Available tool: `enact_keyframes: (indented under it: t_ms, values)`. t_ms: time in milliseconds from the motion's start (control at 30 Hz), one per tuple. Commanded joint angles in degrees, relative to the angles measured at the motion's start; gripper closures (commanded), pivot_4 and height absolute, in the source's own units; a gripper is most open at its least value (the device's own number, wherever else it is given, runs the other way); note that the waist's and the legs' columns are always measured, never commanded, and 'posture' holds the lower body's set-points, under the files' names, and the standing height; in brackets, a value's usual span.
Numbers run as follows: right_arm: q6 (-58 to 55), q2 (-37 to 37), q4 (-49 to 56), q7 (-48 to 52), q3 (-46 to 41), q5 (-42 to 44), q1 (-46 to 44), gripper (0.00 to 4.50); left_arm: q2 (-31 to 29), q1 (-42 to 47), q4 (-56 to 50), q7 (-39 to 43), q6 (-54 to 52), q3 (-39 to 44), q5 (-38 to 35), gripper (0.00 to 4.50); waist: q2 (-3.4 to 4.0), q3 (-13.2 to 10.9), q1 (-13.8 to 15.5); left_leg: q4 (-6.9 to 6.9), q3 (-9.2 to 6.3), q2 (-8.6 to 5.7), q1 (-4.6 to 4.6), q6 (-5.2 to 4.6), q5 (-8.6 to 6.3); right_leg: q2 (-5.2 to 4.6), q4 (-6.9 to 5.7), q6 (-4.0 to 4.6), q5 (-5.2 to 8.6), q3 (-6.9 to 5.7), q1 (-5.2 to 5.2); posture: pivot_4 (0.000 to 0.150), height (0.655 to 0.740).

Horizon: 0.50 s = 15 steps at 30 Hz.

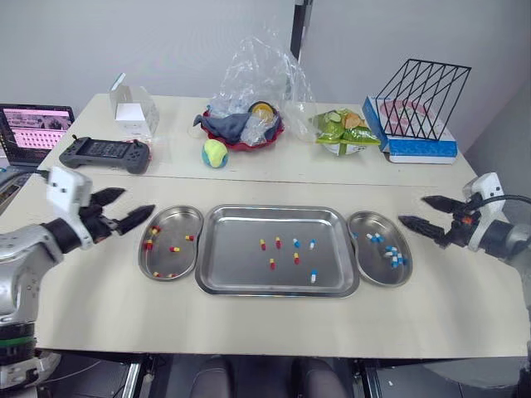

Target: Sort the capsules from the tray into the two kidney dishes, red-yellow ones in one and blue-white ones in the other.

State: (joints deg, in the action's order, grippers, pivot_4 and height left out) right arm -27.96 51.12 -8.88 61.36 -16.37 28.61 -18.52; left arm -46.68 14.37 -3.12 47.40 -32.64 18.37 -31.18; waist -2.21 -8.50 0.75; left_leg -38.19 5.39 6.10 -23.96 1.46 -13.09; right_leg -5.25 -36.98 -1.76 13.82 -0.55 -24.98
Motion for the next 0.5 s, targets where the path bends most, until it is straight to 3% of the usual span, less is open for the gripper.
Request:
enact_keyframes:
  t_ms: [33, 133, 233, 500]
  values:
    - [-4.34, 2.17, 7.44, 1.12, -2.95, 4.26, 1.30, 0.02, 0.81, 2.09, -7.52, -0.87, -3.87, -4.51, -1.26, 0.00, 0.00, 0.00, 0.01, -0.02, -0.01, 0.00, 0.00, 0.00, 0.00, 0.00, -0.01, 0.00, 0.00, 0.00, 0.00, 0.150, 0.7334]
    - [-6.45, 3.01, 11.48, 1.45, -3.87, 5.89, 3.21, 0.02, 0.31, 3.85, -11.11, -0.83, -5.94, -9.97, 0.85, 0.00, 0.00, 0.00, 0.05, -0.03, -0.05, -0.01, 0.00, 0.00, 0.00, 0.01, -0.01, 0.00, 0.00, 0.01, 0.02, 0.150, 0.7334]
    - [-8.61, 4.00, 15.41, 1.83, -5.14, 7.76, 5.27, 0.02, 2.79, 8.16, -13.21, -1.82, -10.83, -12.73, -1.98, 0.00, 0.00, 0.00, 0.52, -0.05, -0.10, -0.04, 0.00, 0.00, 0.00, 0.00, 0.01, 0.00, 0.00, 0.00, 0.05, 0.150, 0.7334]
    - [-8.89, 4.55, 19.33, -0.01, -7.88, 7.01, 10.30, 0.02, 7.87, 11.35, -17.13, -1.75, -14.59, -25.31, 0.11, 0.00, 0.00, 0.00, 0.78, -0.11, -0.28, -0.10, 0.24, -0.06, -0.03, 0.03, 0.16, -0.05, 0.03, -0.01, 0.48, 0.150, 0.7334]
